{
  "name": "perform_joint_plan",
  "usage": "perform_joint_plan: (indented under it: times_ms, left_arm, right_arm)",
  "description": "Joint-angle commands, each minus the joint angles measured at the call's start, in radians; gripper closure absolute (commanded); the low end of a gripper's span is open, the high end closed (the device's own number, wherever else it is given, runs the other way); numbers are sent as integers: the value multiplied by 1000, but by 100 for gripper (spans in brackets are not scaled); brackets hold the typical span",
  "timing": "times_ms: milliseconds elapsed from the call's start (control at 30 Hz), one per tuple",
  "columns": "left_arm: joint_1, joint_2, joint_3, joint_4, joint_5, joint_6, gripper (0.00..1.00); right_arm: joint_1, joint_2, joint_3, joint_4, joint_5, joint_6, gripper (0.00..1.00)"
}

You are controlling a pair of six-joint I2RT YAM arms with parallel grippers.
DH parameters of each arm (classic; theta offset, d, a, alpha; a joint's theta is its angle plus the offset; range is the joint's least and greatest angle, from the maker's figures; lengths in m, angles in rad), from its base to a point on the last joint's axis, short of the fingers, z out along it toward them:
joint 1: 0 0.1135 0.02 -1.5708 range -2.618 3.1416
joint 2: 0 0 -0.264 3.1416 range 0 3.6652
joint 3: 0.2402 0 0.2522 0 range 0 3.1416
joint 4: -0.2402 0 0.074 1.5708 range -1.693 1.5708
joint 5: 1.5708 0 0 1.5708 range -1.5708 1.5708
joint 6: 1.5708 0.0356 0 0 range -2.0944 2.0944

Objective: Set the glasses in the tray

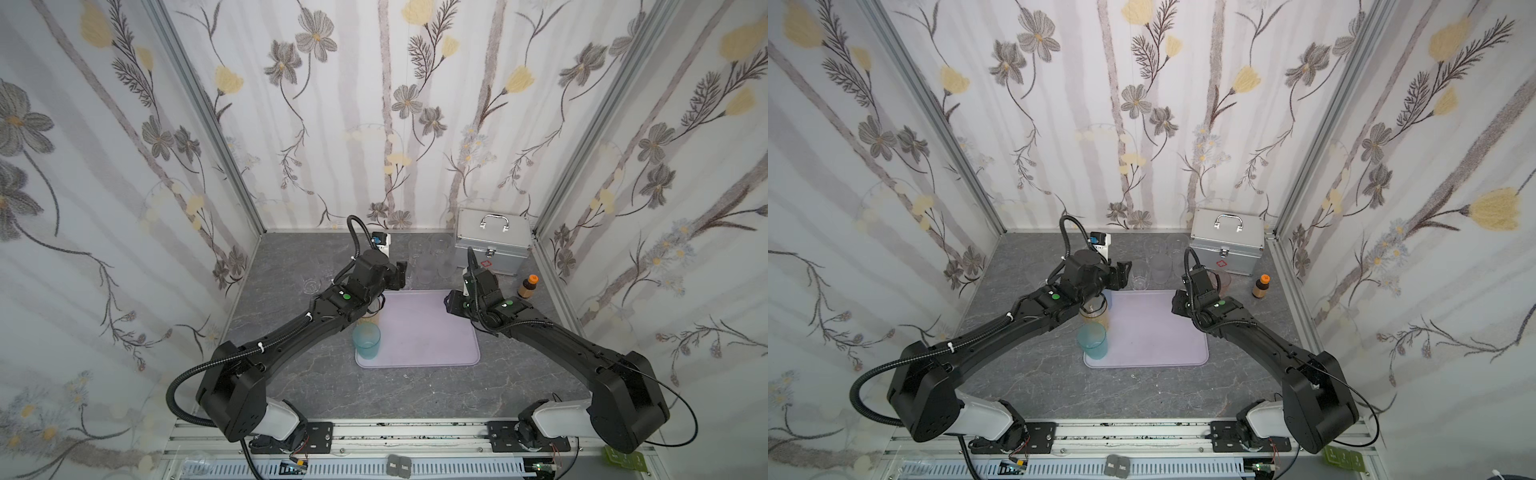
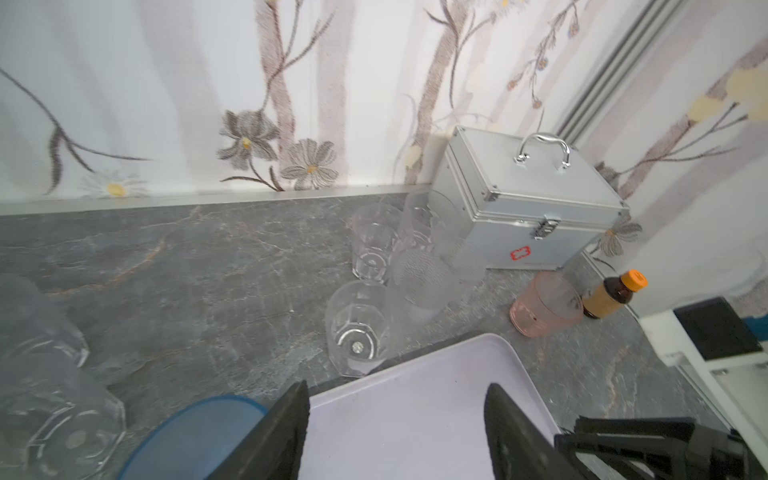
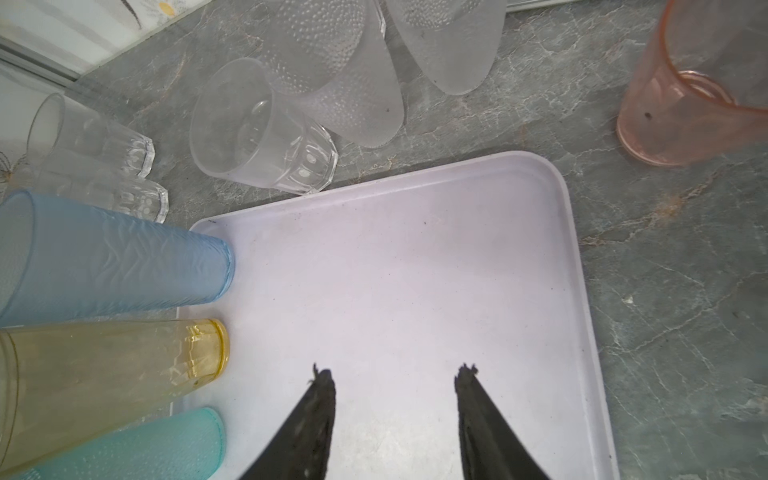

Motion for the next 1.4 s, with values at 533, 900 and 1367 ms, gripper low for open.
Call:
perform_joint_plan:
  times_ms: [533, 900, 1367]
  left_arm:
    - [17, 37, 76, -101, -54, 46, 26]
    - [258, -161, -97, -111, -36, 34, 22]
    - [509, -237, -289, -110, 79, -101, 6]
  right_arm:
    - [-66, 226, 225, 104, -90, 2, 52]
    - [56, 433, 498, -8, -11, -26, 52]
    - [72, 593, 642, -46, 17, 32, 53]
